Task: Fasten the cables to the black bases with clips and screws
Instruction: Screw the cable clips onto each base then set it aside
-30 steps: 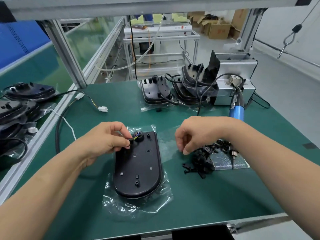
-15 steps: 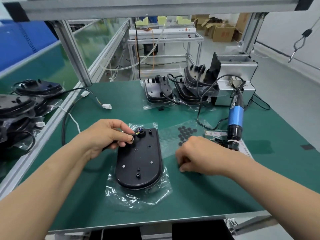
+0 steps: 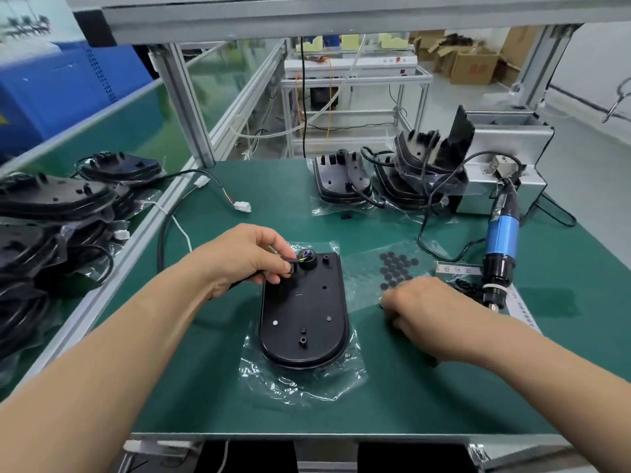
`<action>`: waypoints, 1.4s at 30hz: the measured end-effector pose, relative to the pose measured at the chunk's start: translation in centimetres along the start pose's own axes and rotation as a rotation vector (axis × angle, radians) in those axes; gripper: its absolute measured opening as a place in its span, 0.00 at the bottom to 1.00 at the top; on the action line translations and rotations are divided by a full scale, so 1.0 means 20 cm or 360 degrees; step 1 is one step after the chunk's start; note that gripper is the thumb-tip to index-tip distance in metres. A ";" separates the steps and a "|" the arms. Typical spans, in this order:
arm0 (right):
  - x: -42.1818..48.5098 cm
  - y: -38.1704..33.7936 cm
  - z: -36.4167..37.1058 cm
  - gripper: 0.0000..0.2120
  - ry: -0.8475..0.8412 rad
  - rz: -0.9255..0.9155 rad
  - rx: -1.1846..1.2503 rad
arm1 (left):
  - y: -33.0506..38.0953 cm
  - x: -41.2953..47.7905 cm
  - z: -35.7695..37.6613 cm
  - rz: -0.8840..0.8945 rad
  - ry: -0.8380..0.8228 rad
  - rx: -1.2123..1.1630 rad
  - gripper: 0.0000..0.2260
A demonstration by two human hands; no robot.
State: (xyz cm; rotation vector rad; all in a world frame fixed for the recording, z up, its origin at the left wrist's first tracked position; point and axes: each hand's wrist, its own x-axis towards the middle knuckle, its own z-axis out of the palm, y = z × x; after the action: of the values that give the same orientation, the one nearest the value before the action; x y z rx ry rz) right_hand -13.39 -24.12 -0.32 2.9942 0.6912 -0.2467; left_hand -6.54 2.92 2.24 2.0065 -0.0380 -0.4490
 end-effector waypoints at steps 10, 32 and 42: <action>0.18 -0.07 -0.15 0.06 0.0388 0.0050 0.2270 | -0.05 -0.01 0.01 0.0026 -0.0031 -0.0242 0.08; 0.50 -0.25 -0.11 0.02 0.0378 -0.0139 0.1666 | -0.03 -0.01 -0.02 -0.0044 -0.0059 -0.0335 0.09; 0.55 -0.22 -0.12 0.14 0.0397 -0.0448 0.1319 | 0.04 -0.01 -0.08 -0.0346 -0.0055 -0.0513 0.09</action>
State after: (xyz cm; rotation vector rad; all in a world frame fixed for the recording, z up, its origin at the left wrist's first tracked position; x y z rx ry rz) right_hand -5.21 -15.17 0.12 3.7331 1.3187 -0.2102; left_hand -6.07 3.96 3.74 1.6913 0.2205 -0.5890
